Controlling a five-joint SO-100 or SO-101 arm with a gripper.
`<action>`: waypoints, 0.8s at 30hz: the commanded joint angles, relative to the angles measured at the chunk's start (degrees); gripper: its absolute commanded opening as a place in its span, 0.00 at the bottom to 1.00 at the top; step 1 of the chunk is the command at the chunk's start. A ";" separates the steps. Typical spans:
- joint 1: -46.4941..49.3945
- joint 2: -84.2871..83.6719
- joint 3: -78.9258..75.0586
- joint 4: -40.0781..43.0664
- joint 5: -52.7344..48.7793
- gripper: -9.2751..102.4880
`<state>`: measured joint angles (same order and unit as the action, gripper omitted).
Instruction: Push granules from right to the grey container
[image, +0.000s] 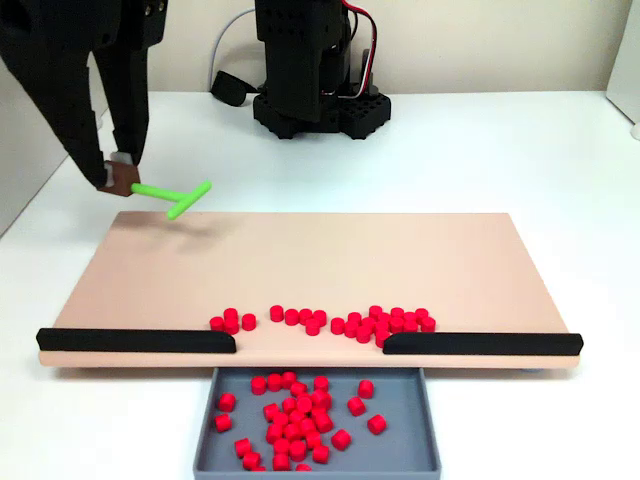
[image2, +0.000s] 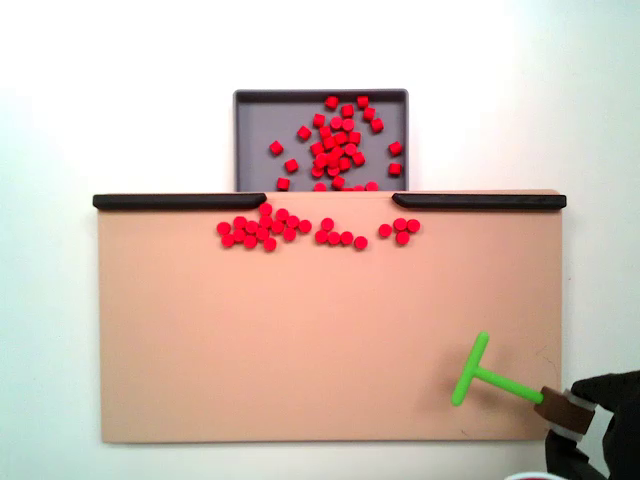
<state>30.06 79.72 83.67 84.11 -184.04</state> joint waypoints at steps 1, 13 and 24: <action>-1.58 -2.02 -5.62 0.18 -10.28 0.08; -2.90 -11.51 -14.77 -0.53 -16.52 0.08; -4.83 -16.79 -19.95 -0.53 -15.82 0.08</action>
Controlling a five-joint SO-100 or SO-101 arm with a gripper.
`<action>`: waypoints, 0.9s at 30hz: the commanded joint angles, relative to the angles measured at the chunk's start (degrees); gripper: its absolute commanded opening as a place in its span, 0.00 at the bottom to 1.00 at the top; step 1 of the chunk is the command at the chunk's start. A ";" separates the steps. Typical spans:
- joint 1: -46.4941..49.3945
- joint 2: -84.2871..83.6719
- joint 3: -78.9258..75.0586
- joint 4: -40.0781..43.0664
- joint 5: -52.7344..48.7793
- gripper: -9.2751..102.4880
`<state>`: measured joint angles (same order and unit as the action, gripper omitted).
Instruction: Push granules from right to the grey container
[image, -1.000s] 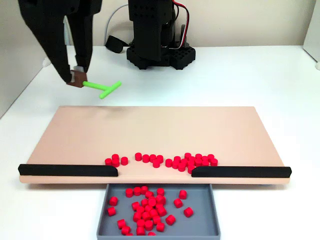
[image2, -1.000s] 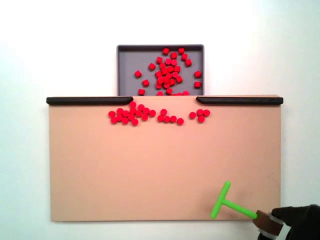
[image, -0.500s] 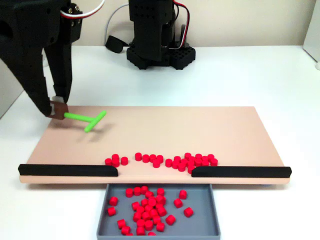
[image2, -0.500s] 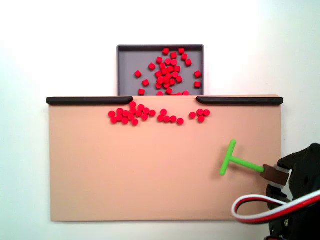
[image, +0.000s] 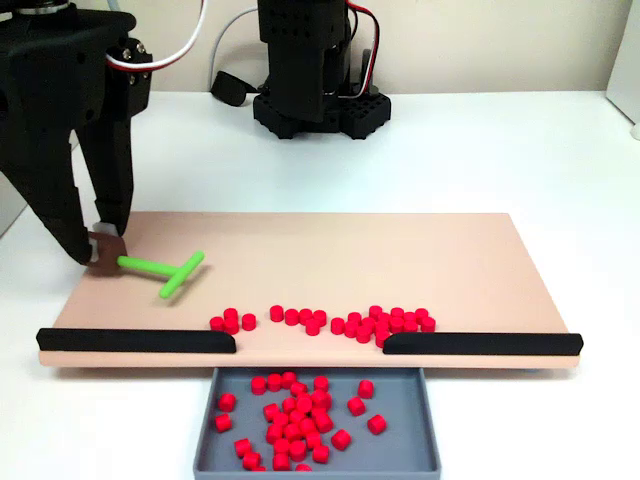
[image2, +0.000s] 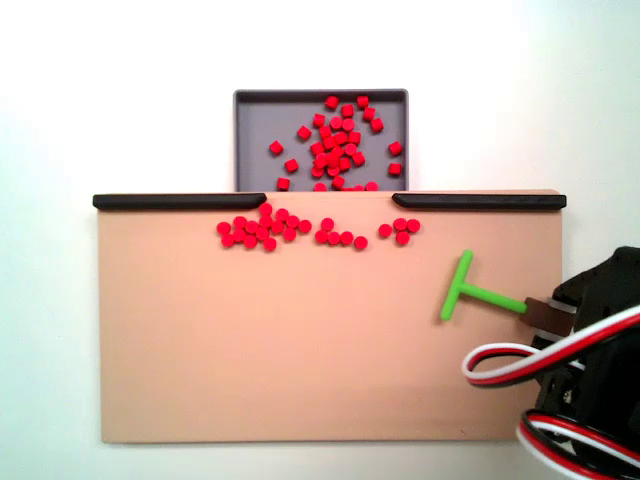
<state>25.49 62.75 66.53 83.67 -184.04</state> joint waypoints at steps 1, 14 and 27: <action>-0.35 -0.26 -3.25 -0.09 -15.73 0.08; -0.88 -3.78 -7.21 -0.09 -14.77 0.08; -2.81 -5.80 -9.23 -0.09 -10.81 0.08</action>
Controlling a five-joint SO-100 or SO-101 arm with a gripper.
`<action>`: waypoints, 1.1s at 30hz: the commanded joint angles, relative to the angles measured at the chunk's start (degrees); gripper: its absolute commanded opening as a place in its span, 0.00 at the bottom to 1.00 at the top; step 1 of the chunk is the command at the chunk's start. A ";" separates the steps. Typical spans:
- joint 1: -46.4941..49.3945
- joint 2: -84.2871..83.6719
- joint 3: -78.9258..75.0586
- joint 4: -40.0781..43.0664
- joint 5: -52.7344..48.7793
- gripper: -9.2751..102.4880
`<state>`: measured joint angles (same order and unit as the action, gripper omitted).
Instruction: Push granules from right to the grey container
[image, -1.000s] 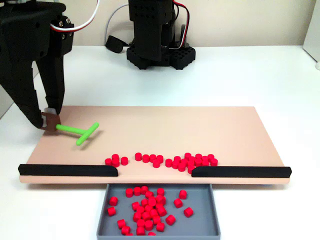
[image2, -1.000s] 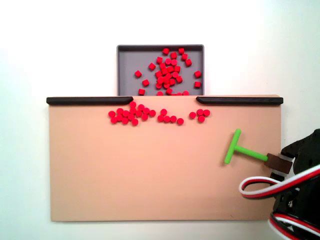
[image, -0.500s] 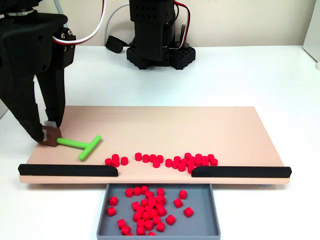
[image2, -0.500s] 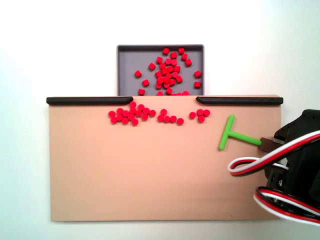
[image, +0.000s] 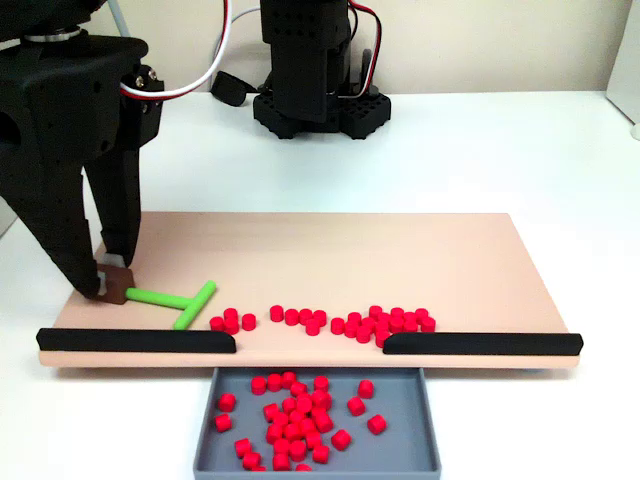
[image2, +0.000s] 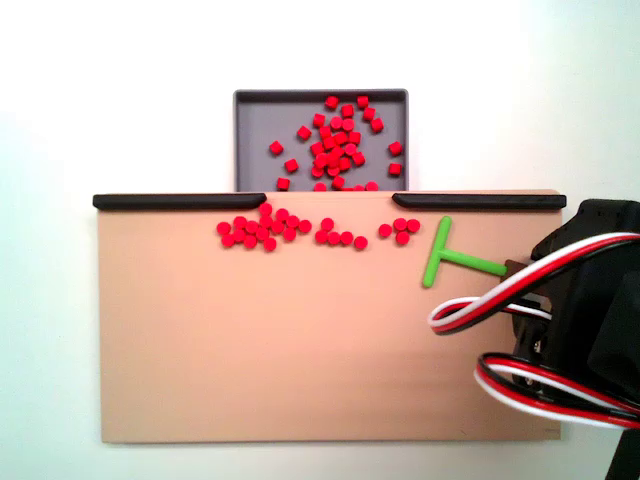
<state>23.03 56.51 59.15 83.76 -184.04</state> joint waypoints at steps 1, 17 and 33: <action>-0.44 0.35 -1.85 -0.18 -10.63 0.08; -2.29 0.88 -1.23 0.09 -8.17 0.08; -4.13 1.23 -0.97 0.53 -1.76 0.08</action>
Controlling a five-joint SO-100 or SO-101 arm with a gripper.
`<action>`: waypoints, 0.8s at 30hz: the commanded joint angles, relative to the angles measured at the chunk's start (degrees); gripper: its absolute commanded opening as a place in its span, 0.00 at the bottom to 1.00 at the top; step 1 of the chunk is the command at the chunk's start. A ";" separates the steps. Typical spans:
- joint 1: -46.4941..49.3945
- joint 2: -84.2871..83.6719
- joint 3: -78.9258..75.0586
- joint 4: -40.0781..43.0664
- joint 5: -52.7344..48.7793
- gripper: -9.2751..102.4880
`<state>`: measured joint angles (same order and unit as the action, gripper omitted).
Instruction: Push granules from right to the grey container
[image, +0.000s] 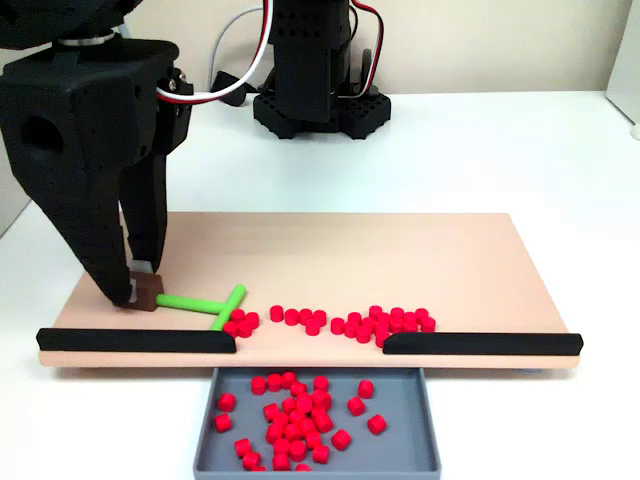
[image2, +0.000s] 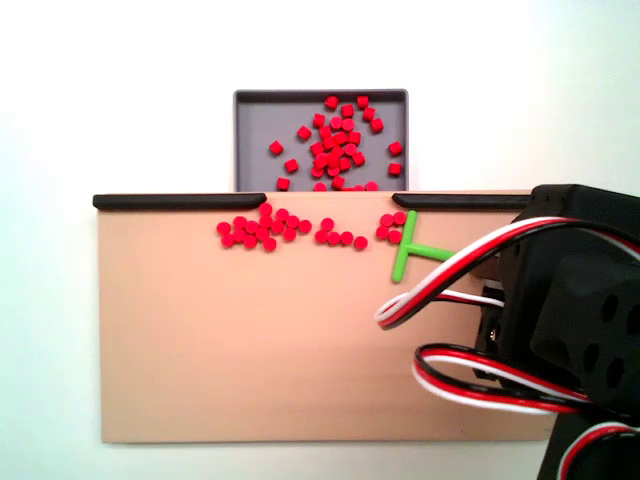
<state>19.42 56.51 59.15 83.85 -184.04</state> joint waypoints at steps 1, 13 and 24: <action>-0.62 1.23 -0.97 0.44 -1.05 0.08; -2.11 1.41 -0.97 0.44 8.26 0.08; -3.08 1.67 -0.97 0.44 15.73 0.08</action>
<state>16.26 56.51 59.15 84.64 -170.60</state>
